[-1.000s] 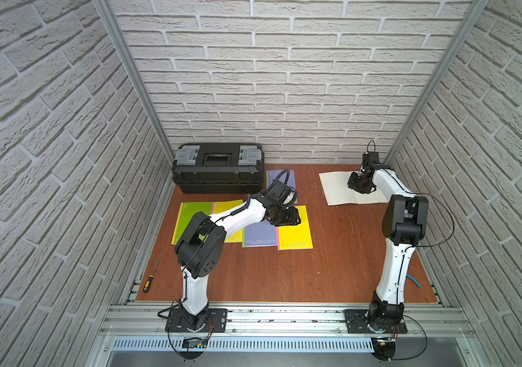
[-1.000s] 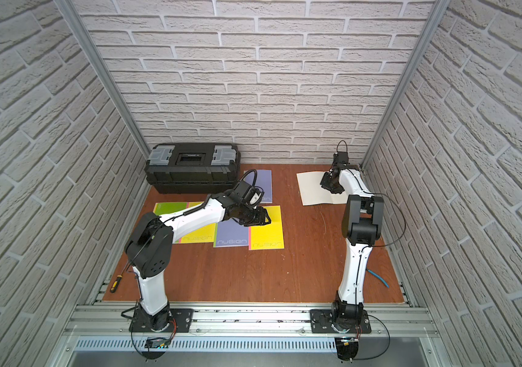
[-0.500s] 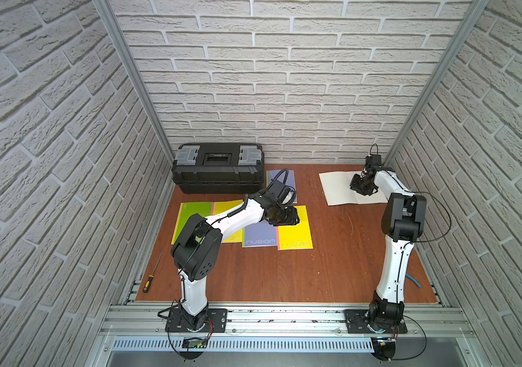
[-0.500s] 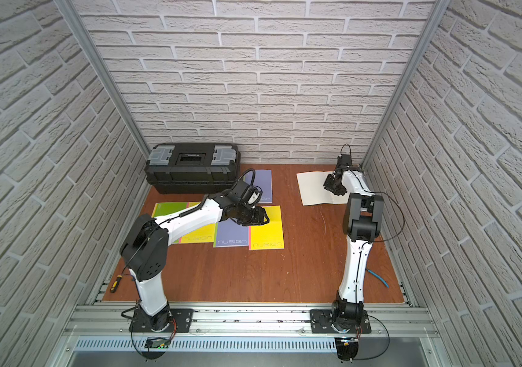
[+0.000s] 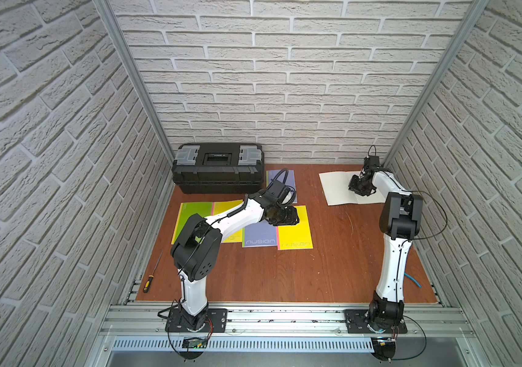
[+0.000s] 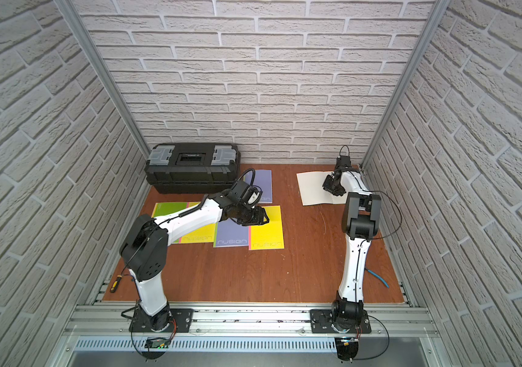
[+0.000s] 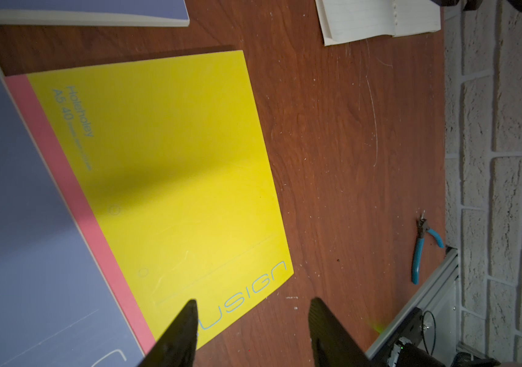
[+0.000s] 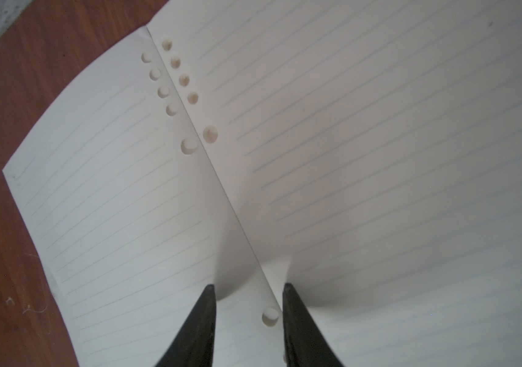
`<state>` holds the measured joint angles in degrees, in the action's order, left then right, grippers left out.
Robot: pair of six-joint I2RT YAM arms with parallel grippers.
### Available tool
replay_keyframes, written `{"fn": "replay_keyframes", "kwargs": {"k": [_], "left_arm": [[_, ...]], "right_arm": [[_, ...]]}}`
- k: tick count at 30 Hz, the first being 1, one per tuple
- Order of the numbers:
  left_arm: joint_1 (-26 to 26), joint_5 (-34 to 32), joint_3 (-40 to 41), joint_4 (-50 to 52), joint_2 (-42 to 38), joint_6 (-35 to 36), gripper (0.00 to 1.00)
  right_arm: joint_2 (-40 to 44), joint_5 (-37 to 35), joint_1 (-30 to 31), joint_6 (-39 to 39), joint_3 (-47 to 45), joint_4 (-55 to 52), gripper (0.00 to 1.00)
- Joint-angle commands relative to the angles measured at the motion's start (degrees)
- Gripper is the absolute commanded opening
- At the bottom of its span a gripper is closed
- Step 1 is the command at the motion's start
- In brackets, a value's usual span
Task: Close the notebook
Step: Move the notebook to the center of the board.
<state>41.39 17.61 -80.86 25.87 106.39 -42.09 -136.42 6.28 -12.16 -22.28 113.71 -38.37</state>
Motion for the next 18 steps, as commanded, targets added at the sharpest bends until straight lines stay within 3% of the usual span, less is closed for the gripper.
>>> {"fn": "replay_keyframes", "kwargs": {"k": [1,18], "left_arm": [[0.3,-0.7,0.9,0.6,-1.6,0.3,0.57],[0.3,-0.7,1.3,0.6,-1.6,0.4,0.57]], "right_arm": [[-0.5,0.6,-0.5,-0.4,1.5,0.8,0.36],[-1.5,1.9,-0.6,0.8,-0.1,-2.4,0.34]]}}
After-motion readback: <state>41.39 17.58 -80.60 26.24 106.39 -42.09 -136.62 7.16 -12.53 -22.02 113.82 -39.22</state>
